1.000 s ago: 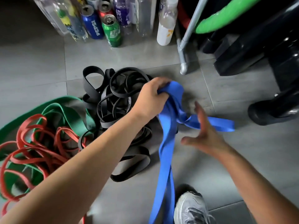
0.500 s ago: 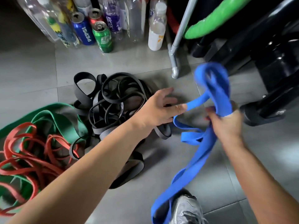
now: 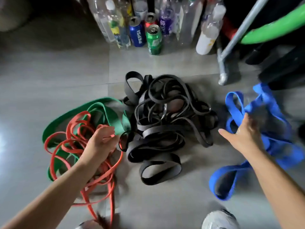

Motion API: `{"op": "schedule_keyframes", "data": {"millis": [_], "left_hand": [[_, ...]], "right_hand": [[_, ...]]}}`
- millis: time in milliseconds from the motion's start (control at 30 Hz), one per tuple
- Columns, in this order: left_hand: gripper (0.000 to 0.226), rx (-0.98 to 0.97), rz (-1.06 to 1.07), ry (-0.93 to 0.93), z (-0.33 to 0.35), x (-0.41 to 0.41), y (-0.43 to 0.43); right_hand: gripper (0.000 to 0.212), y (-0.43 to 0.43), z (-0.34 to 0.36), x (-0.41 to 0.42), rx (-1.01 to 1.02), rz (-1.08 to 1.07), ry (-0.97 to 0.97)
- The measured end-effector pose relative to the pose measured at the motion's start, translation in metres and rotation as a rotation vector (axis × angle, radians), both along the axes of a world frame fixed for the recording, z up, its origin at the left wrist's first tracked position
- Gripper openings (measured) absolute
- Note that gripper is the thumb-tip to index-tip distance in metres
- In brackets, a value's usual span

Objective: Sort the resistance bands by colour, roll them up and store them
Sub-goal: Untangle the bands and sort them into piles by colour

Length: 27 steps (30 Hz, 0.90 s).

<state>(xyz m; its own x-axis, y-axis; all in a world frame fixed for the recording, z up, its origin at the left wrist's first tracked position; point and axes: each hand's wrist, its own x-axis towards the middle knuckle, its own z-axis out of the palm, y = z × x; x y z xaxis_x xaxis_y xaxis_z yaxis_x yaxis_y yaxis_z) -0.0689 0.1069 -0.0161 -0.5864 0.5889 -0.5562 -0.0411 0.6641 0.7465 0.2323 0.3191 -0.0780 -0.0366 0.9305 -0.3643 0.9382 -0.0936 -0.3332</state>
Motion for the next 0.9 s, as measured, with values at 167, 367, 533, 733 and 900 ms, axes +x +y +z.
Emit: {"op": "schedule_keyframes", "data": {"millis": [167, 367, 533, 733, 900], "left_hand": [[0.041, -0.137, 0.293, 0.271, -0.048, -0.069, -0.079], [0.082, -0.382, 0.419, 0.296, -0.088, -0.088, -0.135], [0.112, -0.731, -0.265, 0.416, -0.115, -0.086, -0.145], [0.048, -0.52, -0.243, 0.231, -0.119, -0.128, -0.154], [0.006, -0.379, 0.108, 0.357, -0.109, -0.146, -0.19]], "right_hand": [[0.069, -0.037, -0.003, -0.067, 0.138, 0.287, 0.084], [0.053, -0.108, 0.032, -0.178, -0.018, 0.993, 0.094], [0.056, -0.178, 0.009, -0.265, -0.272, 1.353, -0.029], [0.09, -0.224, -0.059, -0.338, -0.377, 0.839, 0.088], [0.096, -0.246, -0.081, -0.343, -0.252, 0.932, -0.173]]}}
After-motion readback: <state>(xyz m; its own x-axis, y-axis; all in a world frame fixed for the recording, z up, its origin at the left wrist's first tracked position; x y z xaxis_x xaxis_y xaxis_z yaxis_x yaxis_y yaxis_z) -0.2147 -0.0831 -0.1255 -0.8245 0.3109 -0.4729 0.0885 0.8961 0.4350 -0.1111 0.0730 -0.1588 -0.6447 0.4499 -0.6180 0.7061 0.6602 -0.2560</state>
